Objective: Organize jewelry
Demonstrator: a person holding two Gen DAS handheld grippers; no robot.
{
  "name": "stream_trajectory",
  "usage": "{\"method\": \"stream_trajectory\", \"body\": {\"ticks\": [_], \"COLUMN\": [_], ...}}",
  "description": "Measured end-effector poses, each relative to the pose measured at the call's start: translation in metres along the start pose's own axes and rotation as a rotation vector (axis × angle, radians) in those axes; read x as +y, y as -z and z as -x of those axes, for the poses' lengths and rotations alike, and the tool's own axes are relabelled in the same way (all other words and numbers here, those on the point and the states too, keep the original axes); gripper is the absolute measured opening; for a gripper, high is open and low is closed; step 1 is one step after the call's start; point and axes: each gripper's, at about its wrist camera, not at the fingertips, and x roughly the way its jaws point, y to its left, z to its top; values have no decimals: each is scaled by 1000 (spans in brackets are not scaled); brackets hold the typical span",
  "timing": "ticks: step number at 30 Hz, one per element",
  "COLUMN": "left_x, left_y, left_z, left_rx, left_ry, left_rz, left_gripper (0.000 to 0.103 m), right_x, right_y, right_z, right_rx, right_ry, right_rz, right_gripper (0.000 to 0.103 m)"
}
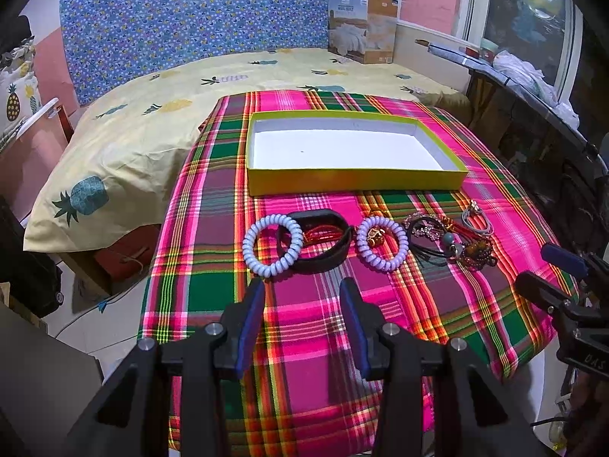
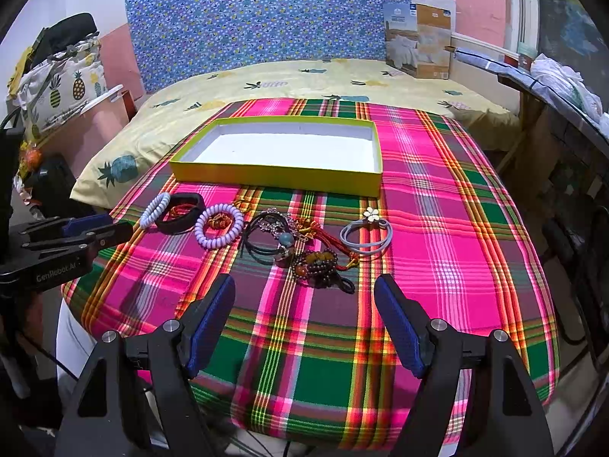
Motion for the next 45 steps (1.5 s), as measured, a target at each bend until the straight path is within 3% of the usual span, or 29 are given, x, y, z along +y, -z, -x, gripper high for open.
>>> {"method": "stream_trajectory", "body": {"ticks": [45], "left_x": [-4], "left_y": [-1], "left_z": [-2], "left_rx": [18], "left_ry": [8], "left_rz": [5], "left_gripper": [42], "right_x": [1], "right_y": [-1], "right_z": [-1], "right_rx": [-1], "right_ry": [-2], "right_rz": [-1], "right_gripper": [76]}}
